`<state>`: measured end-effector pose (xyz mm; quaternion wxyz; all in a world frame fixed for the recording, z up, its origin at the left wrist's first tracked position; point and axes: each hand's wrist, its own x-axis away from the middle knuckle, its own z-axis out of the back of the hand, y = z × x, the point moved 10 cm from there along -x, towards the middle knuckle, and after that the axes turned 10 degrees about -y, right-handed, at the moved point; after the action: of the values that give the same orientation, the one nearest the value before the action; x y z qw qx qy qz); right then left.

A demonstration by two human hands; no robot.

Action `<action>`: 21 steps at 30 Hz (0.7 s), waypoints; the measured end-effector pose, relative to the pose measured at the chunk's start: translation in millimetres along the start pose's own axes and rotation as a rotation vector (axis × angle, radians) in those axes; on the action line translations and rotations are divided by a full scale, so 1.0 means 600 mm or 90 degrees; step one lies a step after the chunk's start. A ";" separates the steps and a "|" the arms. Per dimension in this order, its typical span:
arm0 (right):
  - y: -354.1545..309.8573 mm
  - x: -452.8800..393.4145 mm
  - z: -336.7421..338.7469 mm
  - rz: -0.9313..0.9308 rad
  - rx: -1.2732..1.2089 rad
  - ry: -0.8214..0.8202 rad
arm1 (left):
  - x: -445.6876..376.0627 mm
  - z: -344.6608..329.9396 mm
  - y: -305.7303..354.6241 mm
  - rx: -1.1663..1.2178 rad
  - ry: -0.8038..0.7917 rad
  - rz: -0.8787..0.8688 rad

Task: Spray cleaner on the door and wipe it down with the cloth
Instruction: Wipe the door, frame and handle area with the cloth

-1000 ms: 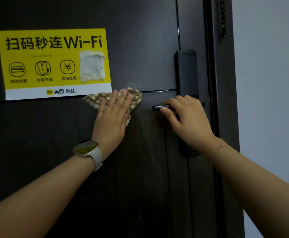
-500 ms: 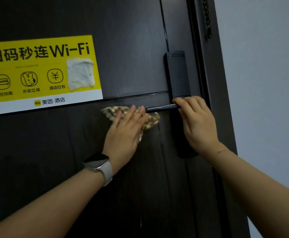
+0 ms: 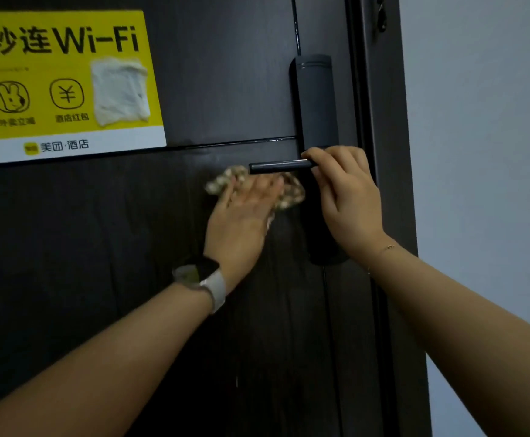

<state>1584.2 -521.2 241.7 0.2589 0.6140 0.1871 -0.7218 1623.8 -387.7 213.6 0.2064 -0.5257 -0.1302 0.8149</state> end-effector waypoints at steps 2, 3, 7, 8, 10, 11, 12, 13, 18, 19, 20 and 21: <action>0.003 -0.001 0.001 0.000 -0.009 -0.008 | -0.028 0.006 -0.007 -0.008 -0.005 0.048; 0.003 -0.001 0.002 -0.001 -0.015 -0.009 | -0.028 0.004 -0.004 0.009 0.000 0.064; 0.002 0.003 0.003 -0.019 -0.046 -0.008 | 0.034 -0.033 0.046 -0.006 -0.007 0.019; 0.002 0.003 0.002 -0.026 -0.053 -0.010 | 0.057 -0.045 0.056 -0.016 -0.021 0.003; 0.005 0.003 0.001 -0.037 -0.056 -0.020 | 0.094 -0.061 0.068 -0.023 -0.050 -0.024; 0.006 0.003 0.001 -0.040 -0.057 -0.025 | 0.101 -0.064 0.070 -0.026 -0.070 -0.031; 0.006 0.002 0.000 -0.040 -0.060 -0.029 | 0.097 -0.062 0.066 -0.026 -0.087 -0.022; 0.006 0.001 0.000 -0.039 -0.063 -0.032 | 0.080 -0.056 0.058 -0.018 -0.096 0.002; 0.010 0.000 -0.006 -0.031 -0.056 -0.042 | -0.073 -0.016 0.018 0.011 -0.094 0.143; 0.011 0.000 -0.006 -0.032 -0.054 -0.043 | -0.079 -0.019 0.019 0.000 -0.104 0.154; 0.012 -0.001 -0.006 -0.034 -0.054 -0.042 | -0.073 -0.021 0.022 0.005 -0.096 0.158; 0.012 -0.001 -0.005 -0.035 -0.056 -0.039 | -0.057 -0.022 0.027 0.014 -0.084 0.149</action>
<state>1590.8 -525.0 241.8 0.2714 0.5743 0.2272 -0.7381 1645.1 -418.1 228.7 0.1069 -0.4806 -0.0727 0.8674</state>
